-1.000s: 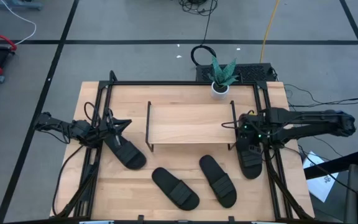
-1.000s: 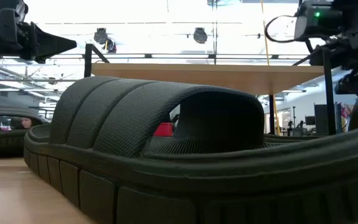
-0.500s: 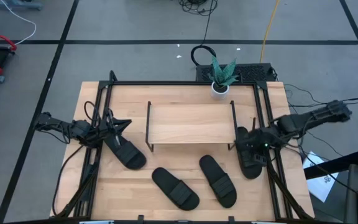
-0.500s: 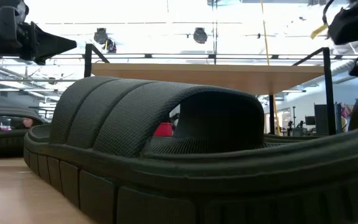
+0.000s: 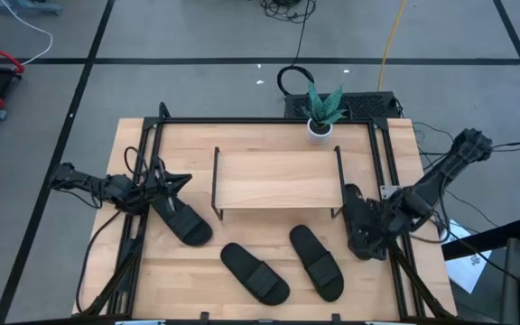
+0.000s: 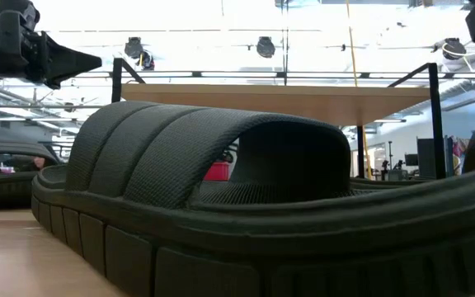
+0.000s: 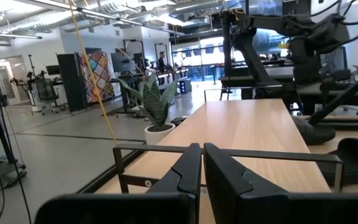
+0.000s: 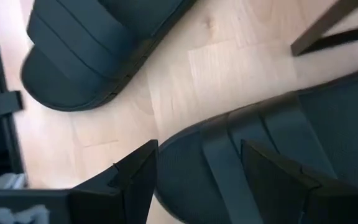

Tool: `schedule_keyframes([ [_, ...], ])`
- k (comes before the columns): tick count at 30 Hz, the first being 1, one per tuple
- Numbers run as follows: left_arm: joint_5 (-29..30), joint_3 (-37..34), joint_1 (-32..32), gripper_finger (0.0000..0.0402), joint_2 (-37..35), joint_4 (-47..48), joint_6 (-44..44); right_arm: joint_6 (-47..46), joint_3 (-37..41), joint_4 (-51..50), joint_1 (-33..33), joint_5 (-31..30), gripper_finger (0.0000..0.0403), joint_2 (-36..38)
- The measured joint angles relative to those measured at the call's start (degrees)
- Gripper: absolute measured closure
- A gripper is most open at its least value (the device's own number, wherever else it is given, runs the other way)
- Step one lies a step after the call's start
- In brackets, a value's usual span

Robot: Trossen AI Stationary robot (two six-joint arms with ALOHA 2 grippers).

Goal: Pick and place slides into the shelf
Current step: Put the black slipper on the shelf

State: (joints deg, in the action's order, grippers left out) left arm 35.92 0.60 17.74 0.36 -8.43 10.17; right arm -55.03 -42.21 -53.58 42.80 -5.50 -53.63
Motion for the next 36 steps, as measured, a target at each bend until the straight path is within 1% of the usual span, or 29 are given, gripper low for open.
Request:
schedule_keyframes([
  [2, 0.0, 0.0, 0.0, 0.0376, 0.0, 0.07, 0.0, 0.14, -1.2, -2.27, 1.24, -2.08, 0.0181, -1.32],
  [6, 0.0, 0.0, -0.01, 0.0376, 0.0, 0.13, 0.49, -0.74, -4.88, -9.58, 1.12, -6.06, 0.0181, -2.03],
  [8, 0.0, 0.0, -0.01, 0.0376, 0.01, 0.13, 0.61, -0.98, -6.57, -12.15, 0.71, -6.66, 0.0181, -1.67],
  [10, 0.0, 0.0, 0.0, 0.0376, 0.0, 0.13, 0.63, -1.34, -7.42, -14.05, -0.83, -4.81, 0.0181, -1.12],
  [13, 0.0, 0.0, 0.0, 0.0376, 0.0, 0.13, 1.23, -0.94, -7.61, -17.25, -5.04, 0.29, 0.0181, -0.41],
  [16, 0.0, 0.0, -0.01, 0.0376, 0.01, 0.15, 1.52, 2.53, -7.6, -20.17, -9.34, 2.75, 0.0181, -0.17],
  [21, 0.0, 0.0, 0.0, 0.0376, 0.0, 0.73, 1.96, 11.8, -7.59, -16.38, -16.13, 5.52, 0.0181, -0.3],
  [24, 0.0, 0.0, -0.02, 0.0376, 0.0, 1.61, 1.99, 14.98, -7.59, -14.61, -19.0, 6.6, 0.0181, -0.3],
  [27, 0.0, 0.0, -0.01, 0.0376, 0.02, 2.55, 2.05, 16.84, -7.59, -14.47, -20.69, 7.33, 0.0181, -0.3],
  [31, 0.0, 0.0, 0.0, 0.0376, 0.02, 2.81, 2.05, 21.93, -7.22, -14.8, -20.86, 7.39, 0.0181, -0.28],
  [36, 0.0, 0.0, 0.0, 0.0376, 0.0, 2.82, 1.99, 27.0, -2.67, -13.36, -20.78, 12.14, 0.0181, -0.32],
])
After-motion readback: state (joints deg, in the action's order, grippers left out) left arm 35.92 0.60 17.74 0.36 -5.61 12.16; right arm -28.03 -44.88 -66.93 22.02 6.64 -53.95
